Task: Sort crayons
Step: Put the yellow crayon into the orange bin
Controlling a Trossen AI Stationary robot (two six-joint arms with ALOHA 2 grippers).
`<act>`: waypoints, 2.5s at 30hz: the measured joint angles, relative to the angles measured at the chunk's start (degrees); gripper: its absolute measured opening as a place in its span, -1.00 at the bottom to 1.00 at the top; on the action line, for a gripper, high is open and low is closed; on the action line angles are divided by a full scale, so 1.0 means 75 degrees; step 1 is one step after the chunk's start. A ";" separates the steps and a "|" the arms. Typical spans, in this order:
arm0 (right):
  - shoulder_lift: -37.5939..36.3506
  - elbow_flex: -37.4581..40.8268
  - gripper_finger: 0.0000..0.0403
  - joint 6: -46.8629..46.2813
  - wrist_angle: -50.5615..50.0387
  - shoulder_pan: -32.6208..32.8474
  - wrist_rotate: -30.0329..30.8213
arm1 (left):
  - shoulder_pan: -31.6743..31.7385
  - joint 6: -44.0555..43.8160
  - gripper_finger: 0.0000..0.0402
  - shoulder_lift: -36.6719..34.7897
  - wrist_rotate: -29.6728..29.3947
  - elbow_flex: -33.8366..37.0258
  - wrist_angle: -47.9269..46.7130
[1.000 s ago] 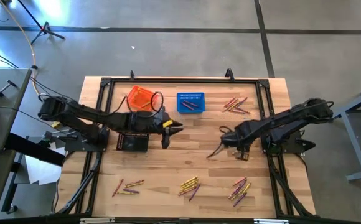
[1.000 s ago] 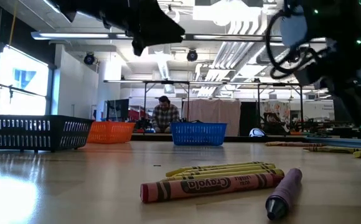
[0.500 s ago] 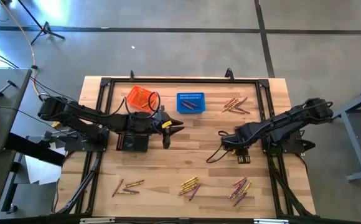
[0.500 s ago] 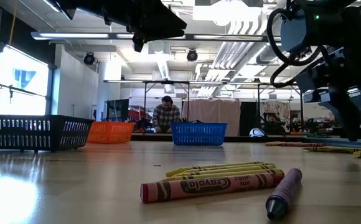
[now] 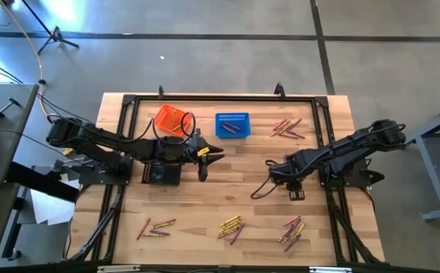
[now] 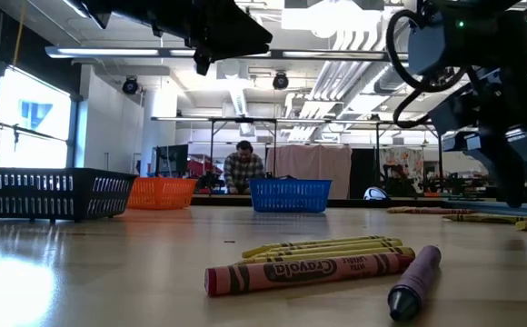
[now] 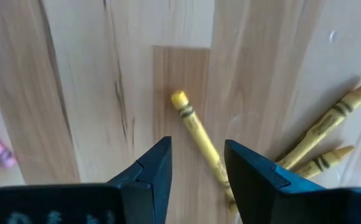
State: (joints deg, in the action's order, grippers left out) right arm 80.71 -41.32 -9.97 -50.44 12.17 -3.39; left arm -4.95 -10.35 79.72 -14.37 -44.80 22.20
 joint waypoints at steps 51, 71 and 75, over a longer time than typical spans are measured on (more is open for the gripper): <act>0.1247 -0.1051 -0.97 0.0395 0.1619 -0.0036 0.0478 | -0.0003 0.0012 -0.57 0.0003 0.0006 -0.0003 -0.0009; -0.0281 -0.3543 -0.97 0.2092 0.2386 -0.0453 0.2592 | 0.0000 0.0116 -0.57 0.0023 -0.0619 -0.0003 -0.0400; -0.0607 -0.3518 -0.97 0.2343 0.3638 -0.0659 0.2539 | 0.0000 0.0417 -0.57 0.0255 -0.0732 -0.0003 0.0342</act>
State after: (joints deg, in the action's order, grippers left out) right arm 76.16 -67.70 7.60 -23.15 7.23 15.65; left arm -4.95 -7.22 81.64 -19.86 -44.82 24.76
